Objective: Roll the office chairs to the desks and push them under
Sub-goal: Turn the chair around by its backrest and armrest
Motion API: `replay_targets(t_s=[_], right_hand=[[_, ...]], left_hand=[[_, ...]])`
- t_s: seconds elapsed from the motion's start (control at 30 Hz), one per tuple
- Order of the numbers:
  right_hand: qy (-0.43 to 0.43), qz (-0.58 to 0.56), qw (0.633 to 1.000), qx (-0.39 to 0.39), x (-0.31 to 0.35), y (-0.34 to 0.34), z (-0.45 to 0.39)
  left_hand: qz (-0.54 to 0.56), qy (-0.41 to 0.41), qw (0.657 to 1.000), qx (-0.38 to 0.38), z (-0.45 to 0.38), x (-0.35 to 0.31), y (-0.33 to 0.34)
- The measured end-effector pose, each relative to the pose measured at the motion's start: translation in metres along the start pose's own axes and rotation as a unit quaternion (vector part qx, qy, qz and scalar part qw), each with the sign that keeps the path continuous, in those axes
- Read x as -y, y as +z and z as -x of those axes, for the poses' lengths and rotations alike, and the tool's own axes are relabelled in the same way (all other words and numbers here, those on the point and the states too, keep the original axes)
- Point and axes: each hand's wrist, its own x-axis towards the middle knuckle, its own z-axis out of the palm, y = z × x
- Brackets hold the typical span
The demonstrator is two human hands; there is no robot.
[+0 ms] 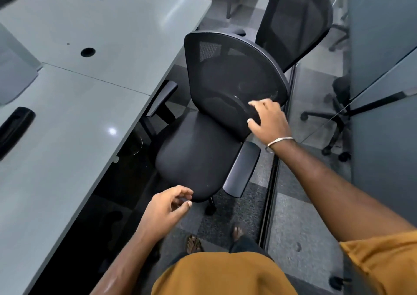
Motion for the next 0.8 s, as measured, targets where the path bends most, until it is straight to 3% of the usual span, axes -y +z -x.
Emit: replay_targets(t_s=[0.2, 0.27, 0.4, 0.47, 0.53, 0.67, 0.8], right_hand=[[0.014, 0.089, 0.995, -0.041, -0.055, -0.023, -0.092], [0.015, 0.086, 0.996, 0.016, -0.078, -0.025, -0.124], [0.009, -0.053, 0.971, 0.235, -0.119, -0.030, -0.185], [-0.043, -0.121, 0.955, 0.266, -0.127, -0.029, -0.209], [-0.072, -0.208, 0.941, 0.257, -0.127, -0.022, -0.228], [0.008, -0.405, 0.896, 0.182, -0.117, -0.006, -0.227], [0.053, -0.434, 0.885, 0.161, -0.114, -0.008, -0.209]], left_hand=[[-0.011, -0.044, 0.999, -0.013, -0.034, -0.013, 0.023], [-0.011, -0.059, 0.998, -0.026, -0.048, -0.025, 0.035], [0.014, -0.073, 0.996, -0.051, -0.081, -0.056, 0.064], [0.016, -0.071, 0.996, -0.051, -0.092, -0.068, 0.078], [0.022, -0.076, 0.995, -0.052, -0.101, -0.076, 0.090], [0.011, -0.094, 0.995, -0.040, -0.099, -0.083, 0.112], [0.009, -0.112, 0.993, -0.037, -0.087, -0.082, 0.119]])
